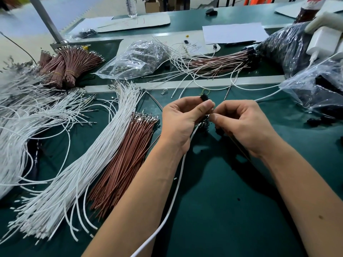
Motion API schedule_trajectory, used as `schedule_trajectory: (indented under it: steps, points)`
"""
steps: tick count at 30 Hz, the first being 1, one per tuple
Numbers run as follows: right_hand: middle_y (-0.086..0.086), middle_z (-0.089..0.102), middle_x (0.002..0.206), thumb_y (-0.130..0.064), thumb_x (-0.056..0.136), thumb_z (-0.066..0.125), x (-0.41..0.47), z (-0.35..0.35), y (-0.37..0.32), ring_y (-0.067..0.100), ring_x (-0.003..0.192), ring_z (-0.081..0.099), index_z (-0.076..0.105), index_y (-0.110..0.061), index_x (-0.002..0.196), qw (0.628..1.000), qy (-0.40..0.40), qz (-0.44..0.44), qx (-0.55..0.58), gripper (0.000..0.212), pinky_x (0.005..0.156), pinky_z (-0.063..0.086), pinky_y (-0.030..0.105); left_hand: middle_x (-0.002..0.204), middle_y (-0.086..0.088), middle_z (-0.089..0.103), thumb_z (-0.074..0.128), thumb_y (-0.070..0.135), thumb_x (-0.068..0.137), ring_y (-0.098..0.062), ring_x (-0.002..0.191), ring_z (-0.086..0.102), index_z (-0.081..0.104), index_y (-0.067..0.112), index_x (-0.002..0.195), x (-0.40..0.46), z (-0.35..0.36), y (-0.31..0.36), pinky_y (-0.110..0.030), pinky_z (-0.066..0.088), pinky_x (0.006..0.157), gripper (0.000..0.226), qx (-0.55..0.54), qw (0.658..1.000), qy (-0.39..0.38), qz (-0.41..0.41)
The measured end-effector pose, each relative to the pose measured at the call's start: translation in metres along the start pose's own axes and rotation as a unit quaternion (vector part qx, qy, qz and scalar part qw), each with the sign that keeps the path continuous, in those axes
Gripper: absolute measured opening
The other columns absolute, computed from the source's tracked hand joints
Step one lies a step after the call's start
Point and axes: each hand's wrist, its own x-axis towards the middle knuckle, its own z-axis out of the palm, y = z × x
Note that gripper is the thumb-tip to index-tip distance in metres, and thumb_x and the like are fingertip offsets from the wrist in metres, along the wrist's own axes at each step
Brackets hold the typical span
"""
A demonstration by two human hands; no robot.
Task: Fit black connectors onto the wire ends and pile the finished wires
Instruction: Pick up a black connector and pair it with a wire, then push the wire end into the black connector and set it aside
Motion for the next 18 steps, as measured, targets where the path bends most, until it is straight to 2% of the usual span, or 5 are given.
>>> schedule_trajectory:
  steps: [5, 9, 13, 16, 18]
  points:
    - [0.001, 0.063, 0.061, -0.007, 0.092, 0.074, 0.0, 0.0, -0.001, 0.008, 0.053, 0.05, 0.072, -0.007, 0.079, 1.0, 0.0, 0.008, -0.003, 0.014, 0.053, 0.041, 0.02, 0.077, -0.015, 0.074, 0.074, -0.007, 0.081, -0.02, 0.065, 0.07, 0.071, 0.001, 0.082, -0.001, -0.001, 0.005, -0.027, 0.059, 0.064, 0.009, 0.001, 1.0, -0.009, -0.023]
    - [0.002, 0.062, 0.061, -0.019, 0.095, 0.073, 0.003, 0.012, -0.012, 0.009, 0.048, 0.044, 0.074, -0.009, 0.078, 0.999, 0.006, 0.03, 0.038, 0.02, 0.045, 0.034, 0.02, 0.078, -0.012, 0.074, 0.077, -0.003, 0.082, -0.017, 0.062, 0.067, 0.068, 0.008, 0.083, 0.004, -0.008, 0.017, -0.022, 0.056, 0.061, 0.014, 0.016, 0.999, 0.025, -0.022]
    - [0.001, 0.064, 0.058, -0.027, 0.098, 0.07, 0.04, 0.045, -0.029, 0.008, 0.044, 0.047, 0.073, -0.007, 0.074, 0.995, 0.042, 0.082, 0.028, 0.032, 0.04, 0.036, 0.017, 0.082, -0.008, 0.071, 0.071, 0.0, 0.087, -0.016, 0.065, 0.066, 0.063, 0.013, 0.087, 0.012, -0.029, 0.035, -0.024, 0.053, 0.061, 0.015, -0.001, 0.99, 0.123, 0.063]
    - [0.006, 0.065, 0.058, -0.015, 0.098, 0.066, 0.081, 0.085, -0.036, 0.012, 0.044, 0.049, 0.07, -0.004, 0.071, 0.987, -0.02, 0.155, -0.019, 0.03, 0.039, 0.036, 0.017, 0.077, -0.006, 0.067, 0.064, 0.004, 0.088, -0.014, 0.061, 0.059, 0.059, 0.009, 0.09, 0.015, -0.046, 0.047, -0.024, 0.045, 0.054, 0.008, -0.014, 0.962, 0.238, 0.132]
    - [0.012, 0.068, 0.067, -0.008, 0.098, 0.063, 0.108, 0.113, -0.038, 0.015, 0.047, 0.055, 0.07, 0.002, 0.076, 0.977, -0.048, 0.203, -0.043, 0.025, 0.043, 0.043, 0.021, 0.067, -0.003, 0.062, 0.06, 0.004, 0.088, -0.013, 0.052, 0.052, 0.055, 0.008, 0.088, 0.017, -0.055, 0.052, -0.025, 0.039, 0.046, 0.006, -0.052, 0.933, 0.311, 0.17]
